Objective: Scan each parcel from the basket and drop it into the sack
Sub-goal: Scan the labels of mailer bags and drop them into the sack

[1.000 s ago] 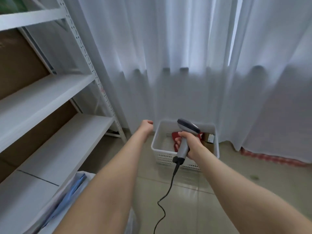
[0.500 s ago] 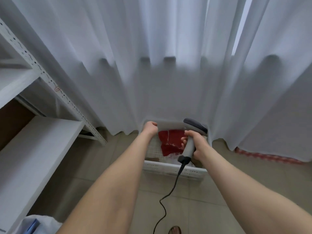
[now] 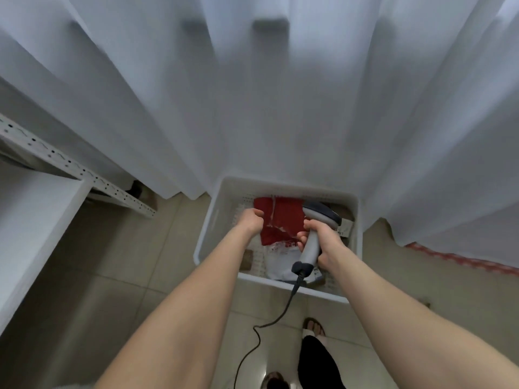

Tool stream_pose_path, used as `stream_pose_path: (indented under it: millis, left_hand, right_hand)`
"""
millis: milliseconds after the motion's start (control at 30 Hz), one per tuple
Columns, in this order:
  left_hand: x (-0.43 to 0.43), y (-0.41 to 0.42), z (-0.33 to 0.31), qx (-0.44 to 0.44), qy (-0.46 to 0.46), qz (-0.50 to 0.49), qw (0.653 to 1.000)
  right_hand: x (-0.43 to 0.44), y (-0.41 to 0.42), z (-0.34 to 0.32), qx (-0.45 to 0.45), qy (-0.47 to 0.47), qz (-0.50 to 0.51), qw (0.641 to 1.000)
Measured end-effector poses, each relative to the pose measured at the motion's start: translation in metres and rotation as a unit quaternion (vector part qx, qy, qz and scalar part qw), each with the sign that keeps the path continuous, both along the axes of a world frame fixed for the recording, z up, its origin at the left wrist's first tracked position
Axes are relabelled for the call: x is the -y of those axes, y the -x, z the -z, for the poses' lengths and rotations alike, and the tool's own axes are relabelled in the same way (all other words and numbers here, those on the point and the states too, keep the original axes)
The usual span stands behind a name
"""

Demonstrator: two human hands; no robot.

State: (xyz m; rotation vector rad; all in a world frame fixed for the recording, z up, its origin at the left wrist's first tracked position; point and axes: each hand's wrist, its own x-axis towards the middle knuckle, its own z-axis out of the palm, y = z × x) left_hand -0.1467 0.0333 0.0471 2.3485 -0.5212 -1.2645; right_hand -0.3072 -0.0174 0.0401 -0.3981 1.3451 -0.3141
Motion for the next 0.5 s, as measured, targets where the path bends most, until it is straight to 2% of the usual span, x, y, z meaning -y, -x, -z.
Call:
stream_pose_path:
  millis: [333, 500]
  left_hand:
    - [0.014, -0.066, 0.175, -0.028, -0.077, -0.039, 0.996]
    - [0.005, -0.08, 0.264, -0.056, -0.119, -0.042, 0.99]
  right_hand:
    - [0.038, -0.089, 0.159, -0.015, -0.092, -0.056, 0.994]
    - [0.037, -0.097, 0.243, -0.056, -0.139, -0.056, 0.987]
